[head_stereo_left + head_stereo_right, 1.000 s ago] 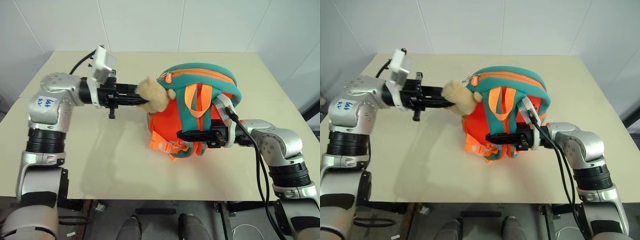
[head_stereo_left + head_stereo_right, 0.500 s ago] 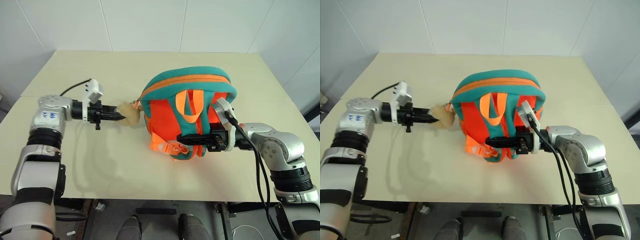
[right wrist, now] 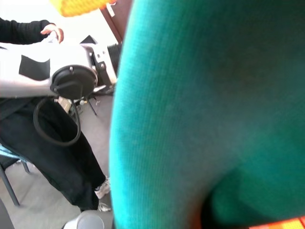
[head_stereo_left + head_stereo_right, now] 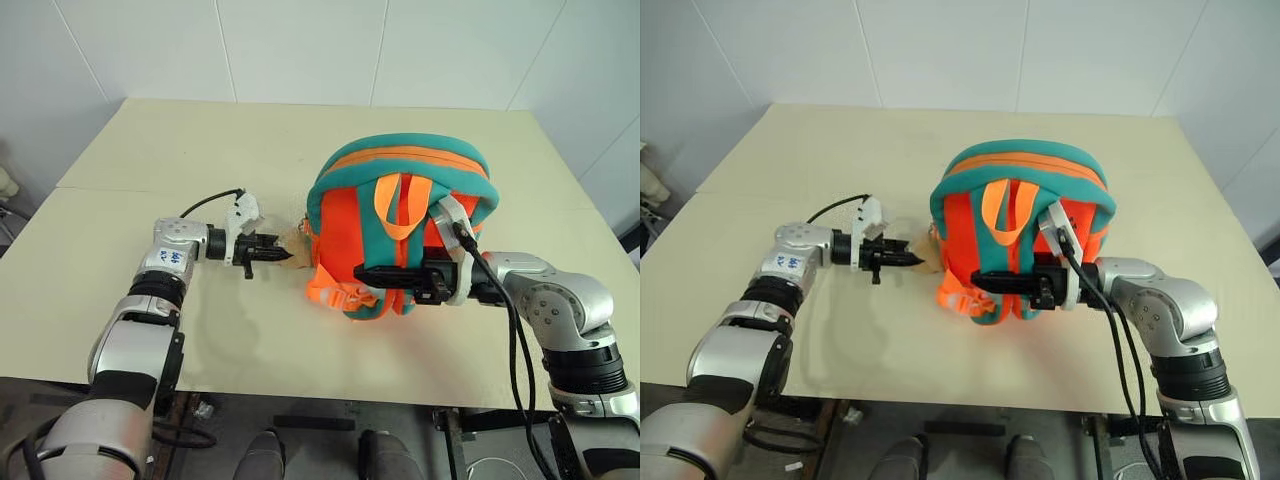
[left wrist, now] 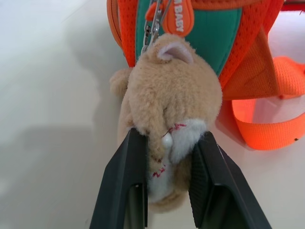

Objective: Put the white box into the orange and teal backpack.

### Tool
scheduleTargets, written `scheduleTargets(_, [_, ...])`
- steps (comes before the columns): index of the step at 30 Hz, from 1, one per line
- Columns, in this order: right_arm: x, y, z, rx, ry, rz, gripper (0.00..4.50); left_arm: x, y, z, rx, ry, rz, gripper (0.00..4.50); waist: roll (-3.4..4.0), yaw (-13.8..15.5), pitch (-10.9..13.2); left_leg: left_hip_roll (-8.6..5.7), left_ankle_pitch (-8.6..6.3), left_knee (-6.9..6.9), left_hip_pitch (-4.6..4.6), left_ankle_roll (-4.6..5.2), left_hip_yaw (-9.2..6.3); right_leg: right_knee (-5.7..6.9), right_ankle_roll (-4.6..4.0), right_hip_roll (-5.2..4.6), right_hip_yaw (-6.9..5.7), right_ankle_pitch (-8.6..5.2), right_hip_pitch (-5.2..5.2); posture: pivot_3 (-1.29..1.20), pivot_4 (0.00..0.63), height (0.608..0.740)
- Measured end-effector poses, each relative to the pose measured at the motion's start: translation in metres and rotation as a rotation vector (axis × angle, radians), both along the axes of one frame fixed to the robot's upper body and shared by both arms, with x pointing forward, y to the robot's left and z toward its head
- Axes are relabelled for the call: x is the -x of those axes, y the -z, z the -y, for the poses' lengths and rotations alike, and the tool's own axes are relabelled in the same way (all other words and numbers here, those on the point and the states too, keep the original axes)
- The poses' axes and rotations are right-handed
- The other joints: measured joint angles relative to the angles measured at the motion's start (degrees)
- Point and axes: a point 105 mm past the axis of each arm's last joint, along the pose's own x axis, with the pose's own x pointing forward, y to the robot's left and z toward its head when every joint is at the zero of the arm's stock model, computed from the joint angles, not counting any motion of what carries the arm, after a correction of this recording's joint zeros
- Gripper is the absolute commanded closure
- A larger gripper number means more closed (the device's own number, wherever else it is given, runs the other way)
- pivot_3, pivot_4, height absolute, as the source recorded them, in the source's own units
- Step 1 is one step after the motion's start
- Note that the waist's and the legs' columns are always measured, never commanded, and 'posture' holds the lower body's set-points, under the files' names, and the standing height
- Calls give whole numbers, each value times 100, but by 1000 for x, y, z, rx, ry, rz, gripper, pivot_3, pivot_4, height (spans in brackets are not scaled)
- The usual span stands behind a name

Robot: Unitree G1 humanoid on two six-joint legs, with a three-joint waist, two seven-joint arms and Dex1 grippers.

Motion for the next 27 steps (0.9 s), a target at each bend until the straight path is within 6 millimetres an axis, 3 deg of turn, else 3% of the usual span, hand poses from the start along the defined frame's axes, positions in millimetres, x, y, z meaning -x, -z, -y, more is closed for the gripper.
scheduleTargets(3, [-2,0,1,-2,25,4,4500,1,-2,-2,-4,0,17,2138,0,-19,0,0,0,2,1,0,0,2,-1,1,0,2,-1,0,150,740])
scheduleTargets(4, [-2,-2,2,-7,34,16,3814,4,-4,-4,-7,8,31,1769,0,-25,0,0,0,0,-1,0,0,2,-1,1,1,3,-2,0,150,740])
scheduleTargets(9, [4,-20,11,-15,87,200,2152,33,-19,-26,-18,45,72,116,2,-119,1,4,0,-27,-2,-1,1,3,-4,2,3,0,-11,0,150,740])
scheduleTargets(10, [8,-18,15,15,90,213,1818,40,-22,-27,-13,50,78,0,2,-124,1,6,0,-34,-1,-1,1,4,-4,2,3,0,-9,0,150,740])
scheduleTargets(14, [13,-9,36,97,147,222,474,67,-22,-42,-14,12,56,0,2,-141,1,6,-2,-34,0,1,4,-24,-6,1,3,-1,-6,0,150,740])
scheduleTargets(16, [12,-7,51,124,201,229,24,80,-18,-50,-20,-31,28,0,2,-146,1,7,-2,-35,2,2,6,-23,-7,1,4,-2,-5,0,150,740])
scheduleTargets(20, [9,-11,74,150,274,268,24,94,-20,-55,18,-92,11,0,1,-151,1,11,-2,-34,10,2,9,-24,-18,3,3,-2,-3,0,150,740])
scheduleTargets(24, [-11,-7,121,224,449,304,24,112,-26,-70,39,-160,25,0,1,-169,1,25,-2,-36,29,3,38,-50,-37,5,5,3,10,0,150,740])
scheduleTargets(27, [-22,-5,130,249,484,329,24,111,-29,-69,49,-168,45,0,3,-185,1,29,3,-35,33,10,49,-56,-62,9,16,6,8,0,150,740])
